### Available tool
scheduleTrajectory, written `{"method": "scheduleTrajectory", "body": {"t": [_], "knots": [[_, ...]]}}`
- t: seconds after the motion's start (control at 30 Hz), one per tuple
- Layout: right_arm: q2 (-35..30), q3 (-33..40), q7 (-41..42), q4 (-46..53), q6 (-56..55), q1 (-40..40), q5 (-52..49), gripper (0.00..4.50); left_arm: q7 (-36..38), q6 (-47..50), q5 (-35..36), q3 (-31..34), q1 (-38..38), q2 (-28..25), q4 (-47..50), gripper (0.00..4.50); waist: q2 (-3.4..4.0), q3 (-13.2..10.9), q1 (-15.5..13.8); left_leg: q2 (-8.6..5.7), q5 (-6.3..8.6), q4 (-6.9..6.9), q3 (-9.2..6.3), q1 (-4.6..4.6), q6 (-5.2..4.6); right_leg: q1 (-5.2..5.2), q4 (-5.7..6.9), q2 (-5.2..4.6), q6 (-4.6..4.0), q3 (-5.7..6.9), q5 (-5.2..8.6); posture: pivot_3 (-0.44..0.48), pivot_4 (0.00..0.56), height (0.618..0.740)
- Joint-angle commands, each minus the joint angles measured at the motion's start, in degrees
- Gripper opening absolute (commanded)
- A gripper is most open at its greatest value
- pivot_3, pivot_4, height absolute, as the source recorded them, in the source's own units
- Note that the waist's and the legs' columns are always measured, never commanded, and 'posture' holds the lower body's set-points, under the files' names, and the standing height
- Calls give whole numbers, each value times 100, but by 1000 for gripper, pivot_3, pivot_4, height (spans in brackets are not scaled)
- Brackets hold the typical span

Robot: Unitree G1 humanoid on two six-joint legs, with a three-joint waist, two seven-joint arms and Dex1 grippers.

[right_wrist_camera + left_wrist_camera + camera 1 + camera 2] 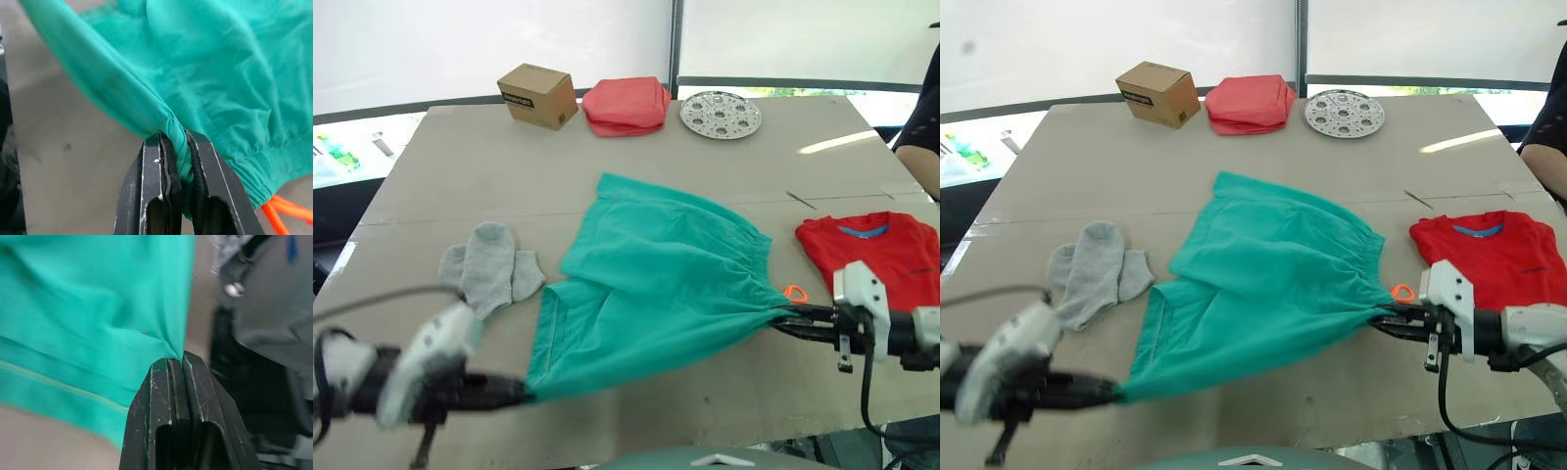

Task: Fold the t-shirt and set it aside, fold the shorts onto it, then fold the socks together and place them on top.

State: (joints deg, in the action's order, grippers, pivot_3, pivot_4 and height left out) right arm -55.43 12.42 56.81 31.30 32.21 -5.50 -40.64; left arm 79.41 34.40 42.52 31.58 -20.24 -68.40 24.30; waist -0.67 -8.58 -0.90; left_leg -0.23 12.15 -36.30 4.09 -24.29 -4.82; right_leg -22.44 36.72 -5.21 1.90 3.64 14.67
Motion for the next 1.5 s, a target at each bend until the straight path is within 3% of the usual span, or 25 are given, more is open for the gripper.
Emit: {"method": "scheduleTrajectory", "body": {"t": [0.03, 0.2, 0.4, 0.67, 0.93, 0.97, 1.1, 1.27, 1.3, 1.43, 1.5], "knots": [[-21, 141, -338, -463, 428, 650, -92, 0, -664, 105, -263, -1022, 1570, 39, -688, 18, 3, -6, 3, 1, 0, 0, 0, -3, 0, -2, -1, -8, 0, 8, 0, 0, 150, 740], [111, -530, -566, -1449, 1239, 2091, 55, 0, -1482, 349, -1060, -2642, 4378, 863, -1775, 18, -19, -4, 7, -2, -1, -10, 16, -13, -4, -12, -13, -54, -5, 68, -65, 0, 150, 740], [480, -1296, -908, -2807, 1753, 3822, 756, 0, -1935, -661, -2569, -3642, 6258, 1531, -3572, 18, -29, -10, 17, 1, -35, -15, 17, -43, -3, -32, 0, -38, 25, 92, -85, 0, 150, 740], [965, -1824, -1008, -3592, 1726, 4712, 1393, 0, -2289, -2383, -3901, -4307, 7428, 2191, -5483, 18, -31, -10, 10, 11, -32, -18, 16, -47, -8, -31, -1, -32, 28, 102, -87, 0, 150, 740], [1401, -2059, -1034, -4550, 1126, 5073, 2154, 0, -2958, -3696, -4459, -4340, 7871, 3389, -7136, 18, -32, -11, 18, 10, -18, -53, 16, -51, -33, -25, 7, -34, 42, 99, -97, 0, 150, 740], [1439, -2049, -1067, -4647, 993, 5071, 2262, 373, -3059, -3820, -4509, -4312, 7905, 3513, -7367, 1, -32, -11, 19, 10, -19, -53, 16, -51, -31, -25, 8, -34, 43, 99, -97, 0, 150, 740], [1430, -1914, -1176, -4427, 888, 4776, 2455, 2020, -3629, -4203, -4619, -4090, 7943, 3712, -7967, 1428, -33, -11, 21, 11, -25, -53, 16, -52, -22, -26, 12, -30, 46, 102, -99, 0, 150, 740], [1430, -634, -1837, -2969, 1043, 4005, 2067, 4500, -3439, -3775, -3791, -3271, 7374, 3574, -7005, 4145, -33, -12, 25, 21, -26, -51, 16, -55, -18, -27, 11, -30, 47, 106, -99, 0, 150, 740], [1499, -405, -1934, -2620, 927, 3786, 1987, 4500, -3432, -3517, -3512, -3030, 7201, 3597, -6603, 4429, -33, -12, 30, 23, -26, -51, 16, -55, -17, -27, 11, -31, 47, 105, -100, 0, 150, 740], [2288, 314, -2687, -1400, 707, 3110, 1636, 4500, -3969, -2463, -2622, -2211, 6525, 3841, -4881, 4429, -39, -7, 30, 32, -24, -51, 8, -47, -13, -19, 10, -30, 47, 111, -100, 0, 150, 740], [2699, 334, -3055, -978, 523, 2896, 1708, 4500, -4396, -1998, -2286, -1899, 6288, 4052, -4142, 4429, -38, -7, 26, 35, -26, -50, 4, -44, -9, -18, 12, -30, 42, 111, -103, 0, 150, 740]]}}
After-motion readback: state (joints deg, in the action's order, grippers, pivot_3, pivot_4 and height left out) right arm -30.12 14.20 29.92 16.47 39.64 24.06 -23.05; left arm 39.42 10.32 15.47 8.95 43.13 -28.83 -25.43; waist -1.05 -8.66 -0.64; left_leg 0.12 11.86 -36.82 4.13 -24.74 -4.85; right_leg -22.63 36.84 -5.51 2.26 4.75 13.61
